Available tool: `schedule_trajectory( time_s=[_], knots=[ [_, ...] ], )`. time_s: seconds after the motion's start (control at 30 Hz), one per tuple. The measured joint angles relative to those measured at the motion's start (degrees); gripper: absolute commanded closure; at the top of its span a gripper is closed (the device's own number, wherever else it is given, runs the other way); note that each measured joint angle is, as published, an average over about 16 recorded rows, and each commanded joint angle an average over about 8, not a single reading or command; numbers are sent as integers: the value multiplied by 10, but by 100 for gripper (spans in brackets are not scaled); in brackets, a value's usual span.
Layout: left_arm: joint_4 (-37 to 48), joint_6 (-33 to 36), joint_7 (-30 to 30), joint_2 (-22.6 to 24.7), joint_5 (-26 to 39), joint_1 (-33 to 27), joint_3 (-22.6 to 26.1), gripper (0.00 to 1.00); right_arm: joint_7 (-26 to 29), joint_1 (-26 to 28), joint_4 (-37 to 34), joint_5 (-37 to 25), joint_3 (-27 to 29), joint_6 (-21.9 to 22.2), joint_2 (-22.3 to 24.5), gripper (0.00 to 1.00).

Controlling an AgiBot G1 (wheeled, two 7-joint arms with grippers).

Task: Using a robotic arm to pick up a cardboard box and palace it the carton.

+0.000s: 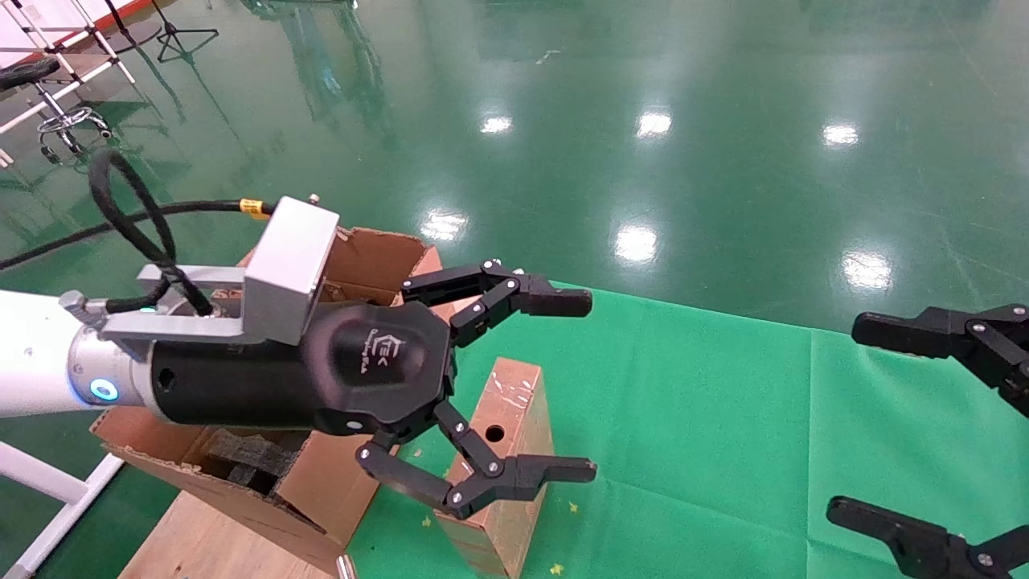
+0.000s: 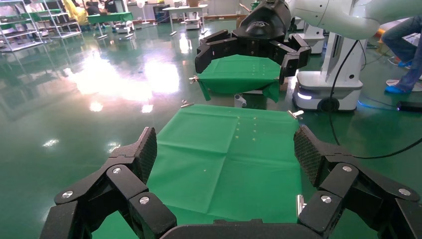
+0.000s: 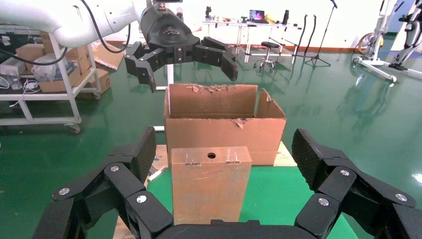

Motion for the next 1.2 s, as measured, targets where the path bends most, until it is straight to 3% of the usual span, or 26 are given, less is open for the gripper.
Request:
schedule_trajectory(
  time_s=[0.43,0.5,0.7,0.73,1.2],
  knots=[
    [-1,0,0,0,1,0,0,0,0,0,0,0,0,0,0,2],
    [-2,0,0,-2,6,-1,2,0,0,0,0,0,0,0,0,20],
    [-13,-2,-5,-7,38,-18,12,0,0,0,0,0,0,0,0,93],
    [-15,-1,-6,-8,46,-23,15,0,0,0,0,0,0,0,0,98],
    [-30,5,-31,-12,141,-94,52,0,0,0,0,0,0,0,0,100]
  ],
)
